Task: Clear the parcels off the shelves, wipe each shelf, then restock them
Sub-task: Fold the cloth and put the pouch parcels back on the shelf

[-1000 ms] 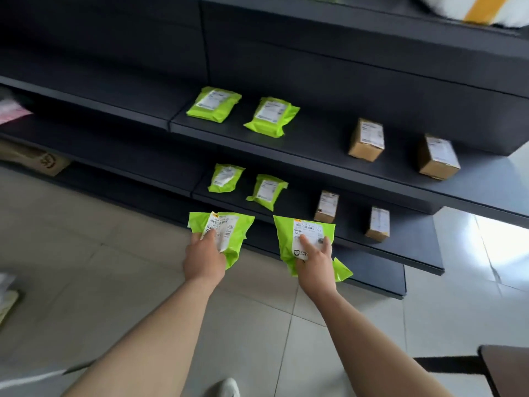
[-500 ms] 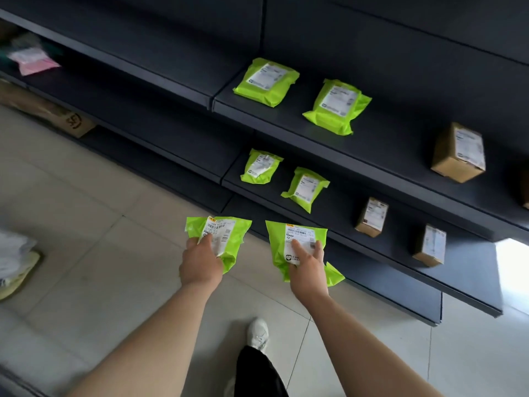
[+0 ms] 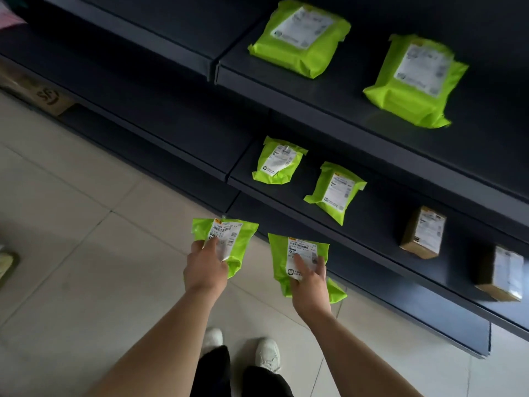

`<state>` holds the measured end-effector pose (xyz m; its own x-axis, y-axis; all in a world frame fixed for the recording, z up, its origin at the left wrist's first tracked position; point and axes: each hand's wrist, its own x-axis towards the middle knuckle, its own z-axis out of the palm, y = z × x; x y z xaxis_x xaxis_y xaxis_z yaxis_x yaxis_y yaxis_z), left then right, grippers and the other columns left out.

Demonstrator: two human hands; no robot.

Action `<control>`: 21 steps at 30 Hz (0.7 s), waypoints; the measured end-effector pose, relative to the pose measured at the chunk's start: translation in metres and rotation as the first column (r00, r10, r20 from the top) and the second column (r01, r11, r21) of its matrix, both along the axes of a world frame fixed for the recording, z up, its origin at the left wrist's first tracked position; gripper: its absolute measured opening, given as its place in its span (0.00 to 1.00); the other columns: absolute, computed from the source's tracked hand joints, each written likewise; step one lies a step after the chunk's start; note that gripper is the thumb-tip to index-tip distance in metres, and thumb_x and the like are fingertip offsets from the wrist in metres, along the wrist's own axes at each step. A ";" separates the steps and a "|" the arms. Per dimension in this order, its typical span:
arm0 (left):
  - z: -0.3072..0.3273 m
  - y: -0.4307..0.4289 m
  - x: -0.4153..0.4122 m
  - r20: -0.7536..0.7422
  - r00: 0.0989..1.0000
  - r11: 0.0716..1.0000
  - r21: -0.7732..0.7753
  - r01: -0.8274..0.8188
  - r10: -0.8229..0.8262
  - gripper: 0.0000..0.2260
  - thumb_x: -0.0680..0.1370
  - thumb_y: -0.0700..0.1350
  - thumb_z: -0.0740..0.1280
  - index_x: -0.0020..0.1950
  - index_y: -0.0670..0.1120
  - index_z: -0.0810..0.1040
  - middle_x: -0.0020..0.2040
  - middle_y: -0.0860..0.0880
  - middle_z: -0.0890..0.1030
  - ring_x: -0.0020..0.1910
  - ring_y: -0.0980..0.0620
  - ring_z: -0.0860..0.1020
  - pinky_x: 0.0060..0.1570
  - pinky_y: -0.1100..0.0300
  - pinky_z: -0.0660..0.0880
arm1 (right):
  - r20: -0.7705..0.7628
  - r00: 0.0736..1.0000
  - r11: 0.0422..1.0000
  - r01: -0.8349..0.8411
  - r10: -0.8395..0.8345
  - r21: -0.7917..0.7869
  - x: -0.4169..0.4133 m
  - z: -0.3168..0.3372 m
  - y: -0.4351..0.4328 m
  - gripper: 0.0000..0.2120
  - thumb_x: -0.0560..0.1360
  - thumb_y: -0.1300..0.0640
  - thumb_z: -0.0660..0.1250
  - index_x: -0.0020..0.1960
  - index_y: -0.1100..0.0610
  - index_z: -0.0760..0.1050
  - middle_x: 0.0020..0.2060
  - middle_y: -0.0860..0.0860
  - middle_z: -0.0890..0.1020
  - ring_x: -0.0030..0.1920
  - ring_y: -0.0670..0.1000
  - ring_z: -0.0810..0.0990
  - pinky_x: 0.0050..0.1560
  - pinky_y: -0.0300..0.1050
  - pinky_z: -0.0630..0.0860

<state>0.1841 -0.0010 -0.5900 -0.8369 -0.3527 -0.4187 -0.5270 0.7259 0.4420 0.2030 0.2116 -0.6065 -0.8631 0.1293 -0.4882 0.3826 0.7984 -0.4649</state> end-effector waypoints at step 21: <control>-0.350 0.025 -0.172 -0.249 0.962 0.986 0.098 0.136 -0.108 0.21 0.75 0.43 0.68 0.68 0.49 0.72 0.64 0.45 0.70 0.59 0.43 0.74 0.57 0.49 0.72 | -0.194 0.953 0.971 0.238 -0.233 0.001 -0.133 -0.339 0.029 0.27 0.80 0.61 0.61 0.76 0.44 0.61 0.78 0.54 0.42 0.75 0.57 0.59 0.70 0.47 0.66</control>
<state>0.0118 0.0242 -0.9400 -0.9518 -0.2035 -0.2297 -0.3046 0.7160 0.6282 0.0704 0.2408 -0.9453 -0.8835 0.3499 -0.3113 0.4670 0.7083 -0.5293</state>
